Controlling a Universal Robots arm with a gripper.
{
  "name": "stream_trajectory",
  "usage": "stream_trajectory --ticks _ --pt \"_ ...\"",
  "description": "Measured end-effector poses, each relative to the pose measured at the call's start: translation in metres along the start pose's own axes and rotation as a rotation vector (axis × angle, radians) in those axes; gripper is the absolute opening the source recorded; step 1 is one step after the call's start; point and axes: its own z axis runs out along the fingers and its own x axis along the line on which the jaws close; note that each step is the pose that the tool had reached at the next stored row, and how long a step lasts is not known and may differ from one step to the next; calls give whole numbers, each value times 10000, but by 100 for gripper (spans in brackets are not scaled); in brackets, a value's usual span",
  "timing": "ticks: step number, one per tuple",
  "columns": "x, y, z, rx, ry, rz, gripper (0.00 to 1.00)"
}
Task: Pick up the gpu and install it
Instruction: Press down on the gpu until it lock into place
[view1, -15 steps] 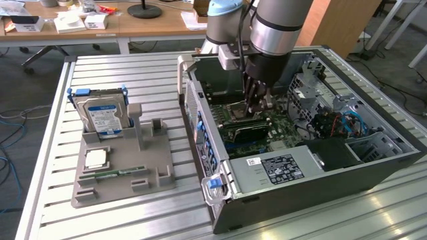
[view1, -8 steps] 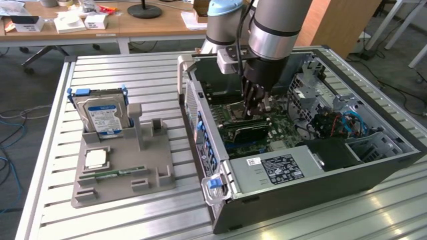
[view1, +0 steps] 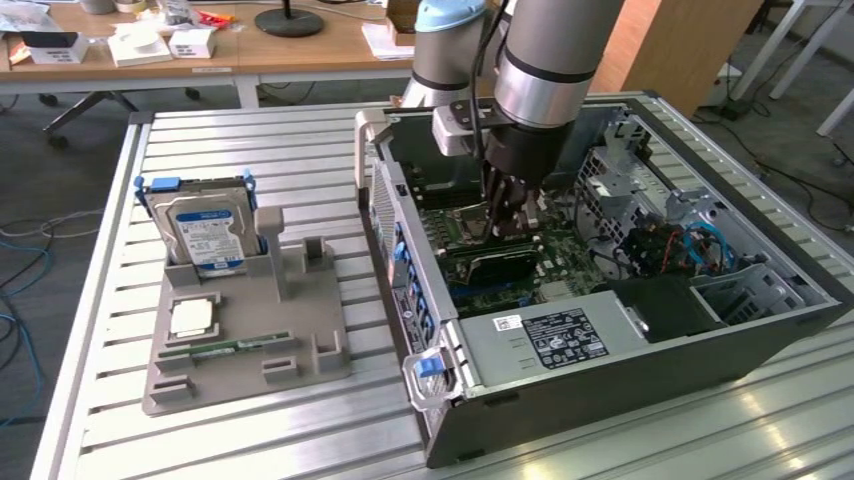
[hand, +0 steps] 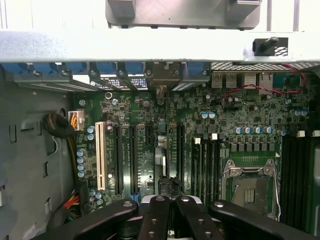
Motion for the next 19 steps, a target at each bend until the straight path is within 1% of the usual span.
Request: stream_trajectory --ticks 4,10,19 --pt "1 1 26 -1 9 1 10" --pt "-3 16 33 2 6 3 10" --pt "-4 20 109 -1 10 1 10"
